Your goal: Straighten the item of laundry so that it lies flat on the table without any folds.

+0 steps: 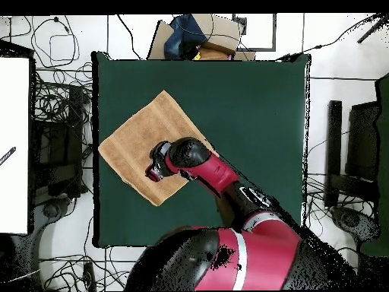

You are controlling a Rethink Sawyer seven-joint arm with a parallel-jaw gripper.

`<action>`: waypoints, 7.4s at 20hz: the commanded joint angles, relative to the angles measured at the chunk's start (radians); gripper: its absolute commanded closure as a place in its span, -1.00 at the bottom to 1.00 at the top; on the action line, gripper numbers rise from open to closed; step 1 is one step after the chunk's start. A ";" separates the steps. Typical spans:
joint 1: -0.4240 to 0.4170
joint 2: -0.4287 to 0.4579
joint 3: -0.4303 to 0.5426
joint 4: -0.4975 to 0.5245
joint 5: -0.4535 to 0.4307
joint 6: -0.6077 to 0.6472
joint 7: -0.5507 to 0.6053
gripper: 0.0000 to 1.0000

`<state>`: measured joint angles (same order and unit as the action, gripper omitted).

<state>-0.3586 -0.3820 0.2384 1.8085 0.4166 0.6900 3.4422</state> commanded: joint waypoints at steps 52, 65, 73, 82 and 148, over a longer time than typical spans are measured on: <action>0.015 -0.040 0.149 0.315 -0.012 -0.345 -0.034 1.00; -0.059 -0.078 0.149 0.380 -0.045 -0.358 -0.043 1.00; -0.052 -0.131 0.147 0.369 -0.027 -0.306 -0.003 1.00; -0.045 -0.126 0.155 0.383 -0.024 -0.350 0.006 1.00; -0.206 -0.043 0.081 0.231 -0.205 -0.205 -0.031 1.00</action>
<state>-0.5711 -0.4495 0.3294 2.1888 0.1679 0.4098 3.4422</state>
